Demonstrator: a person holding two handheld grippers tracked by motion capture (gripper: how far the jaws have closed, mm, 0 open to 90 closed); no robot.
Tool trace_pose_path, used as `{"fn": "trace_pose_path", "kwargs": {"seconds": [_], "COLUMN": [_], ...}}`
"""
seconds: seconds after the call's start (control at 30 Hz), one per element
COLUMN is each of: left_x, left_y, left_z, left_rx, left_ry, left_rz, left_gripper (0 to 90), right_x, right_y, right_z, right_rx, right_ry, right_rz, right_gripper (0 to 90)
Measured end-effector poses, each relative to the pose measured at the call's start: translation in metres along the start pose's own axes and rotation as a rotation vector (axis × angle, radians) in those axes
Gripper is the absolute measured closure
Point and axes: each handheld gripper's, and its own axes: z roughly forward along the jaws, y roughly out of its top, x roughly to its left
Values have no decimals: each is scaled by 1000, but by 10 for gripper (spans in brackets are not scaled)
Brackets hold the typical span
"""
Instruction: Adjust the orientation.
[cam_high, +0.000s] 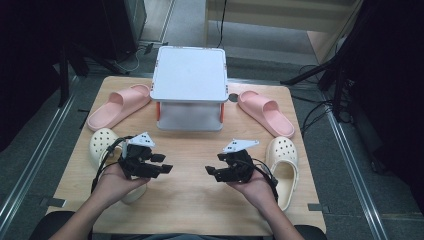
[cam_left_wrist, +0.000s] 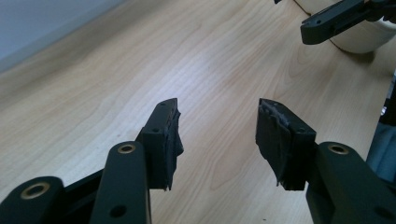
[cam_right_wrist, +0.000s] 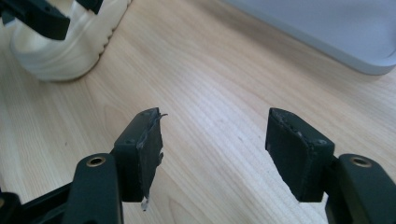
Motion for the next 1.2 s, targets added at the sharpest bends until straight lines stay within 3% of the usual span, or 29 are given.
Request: {"fn": "trace_pose_path", "kwargs": {"seconds": [0.13,0.3,0.7,0.87,0.97,1.2], "left_x": [1,0,3,5,9,22], "left_y": [0,-1,-2,-2,-4,-12], "left_z": [0,2,-10,-20,-30,-57], "left_rx": [-9,11,-22,-35,-50,-110], "left_ry": [-18,-9,8,41,63,95], "left_rz": [1,19,8,10,-4,-62], "left_gripper": [466,467,493,500,509,523], "right_x": [-3,-6,7,8,6,15], "right_y": [-1,-1,0,4,7,20], "right_z": [-5,-5,-3,-1,1,8], "right_rx": [-16,-6,-7,-20,-18,-33], "right_ry": [-15,12,1,4,34,53], "right_rz": [14,39,-72,-70,-32,-64], "right_gripper": [431,476,491,459,440,441]}}
